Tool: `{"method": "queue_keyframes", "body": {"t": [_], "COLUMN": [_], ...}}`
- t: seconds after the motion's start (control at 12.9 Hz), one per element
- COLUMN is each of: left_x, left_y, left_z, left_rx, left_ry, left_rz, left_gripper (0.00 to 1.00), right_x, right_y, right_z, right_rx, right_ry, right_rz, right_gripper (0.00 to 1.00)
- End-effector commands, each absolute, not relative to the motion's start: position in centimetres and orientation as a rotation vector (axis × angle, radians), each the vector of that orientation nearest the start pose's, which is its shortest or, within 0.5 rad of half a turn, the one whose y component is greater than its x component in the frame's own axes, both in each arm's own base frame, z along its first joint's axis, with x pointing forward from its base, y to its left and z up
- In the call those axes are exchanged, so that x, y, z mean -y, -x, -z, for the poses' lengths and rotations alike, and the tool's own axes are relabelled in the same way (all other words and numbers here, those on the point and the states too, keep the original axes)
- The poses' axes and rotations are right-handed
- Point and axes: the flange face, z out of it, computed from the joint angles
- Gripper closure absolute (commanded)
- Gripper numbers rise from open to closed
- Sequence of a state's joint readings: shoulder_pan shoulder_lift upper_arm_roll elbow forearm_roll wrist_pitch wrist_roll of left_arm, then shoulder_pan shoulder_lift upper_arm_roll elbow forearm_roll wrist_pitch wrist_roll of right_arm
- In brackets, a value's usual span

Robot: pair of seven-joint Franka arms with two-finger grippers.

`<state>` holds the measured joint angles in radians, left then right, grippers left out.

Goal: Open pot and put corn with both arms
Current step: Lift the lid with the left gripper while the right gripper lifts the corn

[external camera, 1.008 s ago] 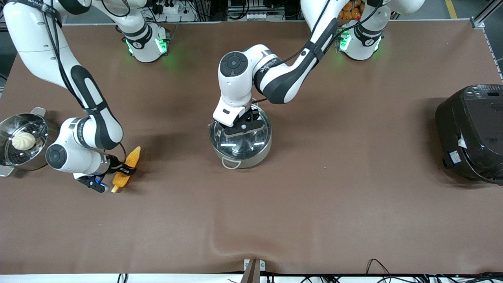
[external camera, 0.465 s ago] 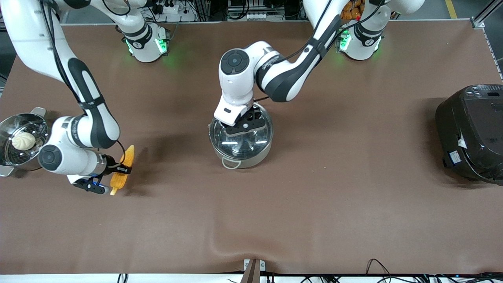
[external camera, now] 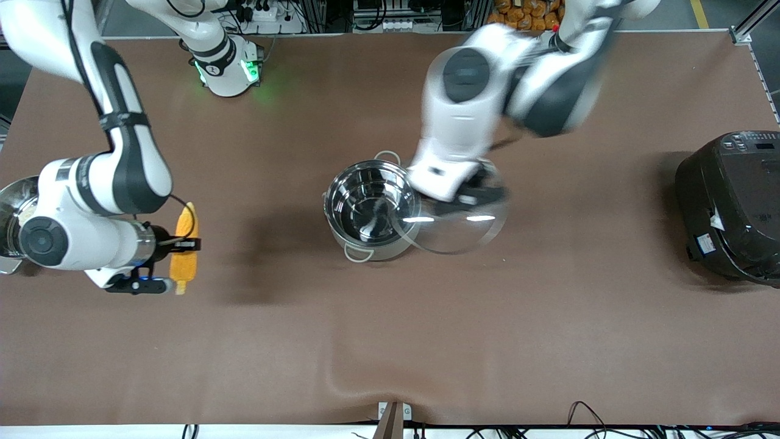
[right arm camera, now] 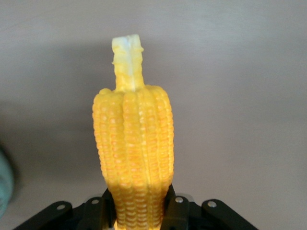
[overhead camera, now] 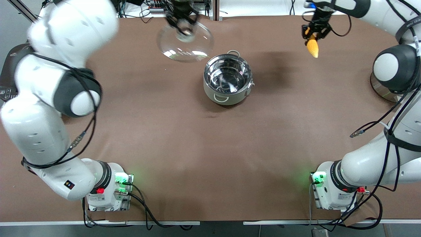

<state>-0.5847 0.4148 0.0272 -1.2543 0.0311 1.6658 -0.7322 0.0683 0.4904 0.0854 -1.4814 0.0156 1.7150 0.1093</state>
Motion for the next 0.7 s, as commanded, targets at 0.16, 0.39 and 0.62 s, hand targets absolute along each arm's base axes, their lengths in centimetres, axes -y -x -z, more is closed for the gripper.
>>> {"method": "queue_keyframes", "body": {"t": [0.16,0.39,0.62], "left_x": [21.2,14.2,10.9], "left_y": [-62.2,-63.6,-62.6], "left_z": [-52.3,-47.1,-40.3], "left_rx": [0.004,-0.003,0.029], "left_ry": [3.102,3.118,3.126], "left_rz": [-0.067,-0.137,-0.111], "left_gripper": [1.00,1.00,1.00], "right_x": [-27.0,-34.7,-39.9], "right_y": [-62.0,-59.0,-56.9], "right_z": [-38.4,-38.5,-37.7], "right_rx": [0.150,0.002,-0.014], "right_ry": [3.167,3.178,3.150], "right_rz": [-0.378,-0.313,-0.247], "right_gripper": [1.00,1.00,1.00]}}
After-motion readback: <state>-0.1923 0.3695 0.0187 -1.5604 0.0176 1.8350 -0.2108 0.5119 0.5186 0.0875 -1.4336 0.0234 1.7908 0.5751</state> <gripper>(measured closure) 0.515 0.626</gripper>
